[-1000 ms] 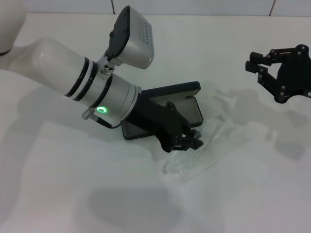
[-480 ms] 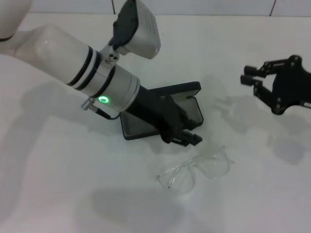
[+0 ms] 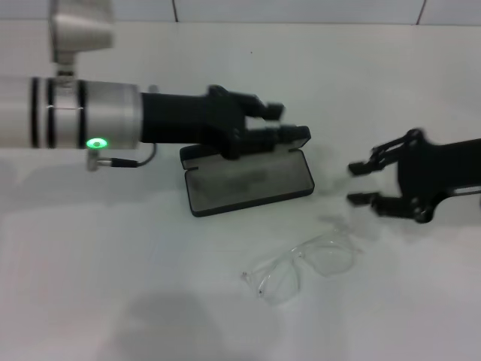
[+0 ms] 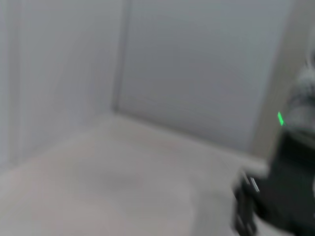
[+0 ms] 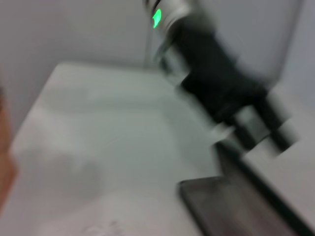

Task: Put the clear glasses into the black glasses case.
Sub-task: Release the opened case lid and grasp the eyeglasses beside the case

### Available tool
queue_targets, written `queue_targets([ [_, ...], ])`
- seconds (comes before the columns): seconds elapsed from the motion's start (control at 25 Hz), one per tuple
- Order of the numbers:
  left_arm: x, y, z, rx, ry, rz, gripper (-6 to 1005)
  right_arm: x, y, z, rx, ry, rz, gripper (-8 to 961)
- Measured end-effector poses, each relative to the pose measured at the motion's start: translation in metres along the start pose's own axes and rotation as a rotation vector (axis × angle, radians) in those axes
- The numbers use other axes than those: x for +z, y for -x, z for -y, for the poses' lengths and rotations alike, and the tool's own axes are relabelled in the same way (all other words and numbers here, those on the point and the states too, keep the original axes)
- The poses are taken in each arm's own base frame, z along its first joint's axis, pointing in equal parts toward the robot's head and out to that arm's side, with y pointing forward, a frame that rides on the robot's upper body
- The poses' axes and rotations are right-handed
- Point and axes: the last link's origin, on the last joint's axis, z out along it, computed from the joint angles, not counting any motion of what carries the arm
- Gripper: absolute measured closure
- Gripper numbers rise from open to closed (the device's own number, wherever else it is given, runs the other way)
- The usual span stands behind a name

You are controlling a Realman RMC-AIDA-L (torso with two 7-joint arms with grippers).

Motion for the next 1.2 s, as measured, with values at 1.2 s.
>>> queue_targets([
  [1.2, -0.033, 0.014, 0.005, -0.092, -0.098, -0.126, 377, 0.106, 0.082, 0.0, -0.29, 0.404, -0.53, 527],
])
